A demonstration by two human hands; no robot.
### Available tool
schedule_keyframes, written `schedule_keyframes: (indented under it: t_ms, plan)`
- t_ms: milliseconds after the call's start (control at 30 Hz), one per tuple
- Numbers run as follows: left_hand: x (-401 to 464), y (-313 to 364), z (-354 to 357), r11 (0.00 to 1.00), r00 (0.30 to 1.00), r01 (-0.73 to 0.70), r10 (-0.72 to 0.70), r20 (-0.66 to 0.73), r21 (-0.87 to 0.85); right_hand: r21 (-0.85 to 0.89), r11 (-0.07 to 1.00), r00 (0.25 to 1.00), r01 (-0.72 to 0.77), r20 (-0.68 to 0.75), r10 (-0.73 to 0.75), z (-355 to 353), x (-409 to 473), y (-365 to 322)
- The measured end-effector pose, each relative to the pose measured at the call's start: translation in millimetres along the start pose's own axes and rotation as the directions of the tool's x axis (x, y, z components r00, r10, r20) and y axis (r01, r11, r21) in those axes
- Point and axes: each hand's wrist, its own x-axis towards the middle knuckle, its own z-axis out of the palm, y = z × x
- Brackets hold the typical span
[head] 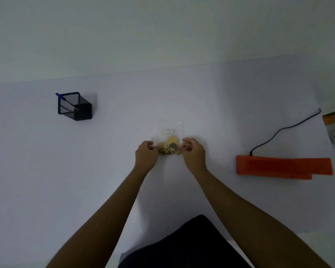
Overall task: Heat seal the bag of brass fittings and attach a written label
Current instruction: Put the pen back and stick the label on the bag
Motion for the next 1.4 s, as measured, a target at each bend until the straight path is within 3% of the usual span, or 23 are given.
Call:
schedule_keyframes:
  t_ms: [233,533,667,833,1033,1200,1400]
  plan:
    - [73,41,-42,0.993,0.997,0.039,-0.047,-0.067,-0.111,-0.080,0.994,0.995,0.080,0.072,-0.074,48,78,-59]
    - [91,48,-49,0.994,0.997,0.076,-0.074,0.028,-0.078,-0.110,0.992,0.996,0.065,0.073,-0.057,63,90,-74]
    - [73,53,-54,0.998,1.000,0.011,-0.009,0.025,-0.059,-0.091,0.994,0.997,0.067,0.054,-0.062,54,70,-72]
    - [25,72,-61,0.980,0.984,-0.175,0.176,0.002,-0.098,0.028,0.997,0.997,0.065,-0.042,-0.064,25,25,-75]
    - [-46,83,-37,0.940,0.933,-0.290,0.319,0.165,-0.178,0.163,0.986,0.985,0.030,-0.173,-0.001,-38,-50,-57]
    - [-89,88,9,0.939,0.872,-0.311,0.342,0.351,-0.145,0.278,0.960,0.955,-0.041,-0.271,0.119,-96,-108,-25]
    - [-130,104,100,0.952,0.808,-0.289,0.300,0.507,-0.102,0.305,0.928,0.858,-0.215,-0.395,0.329,-171,-134,42]
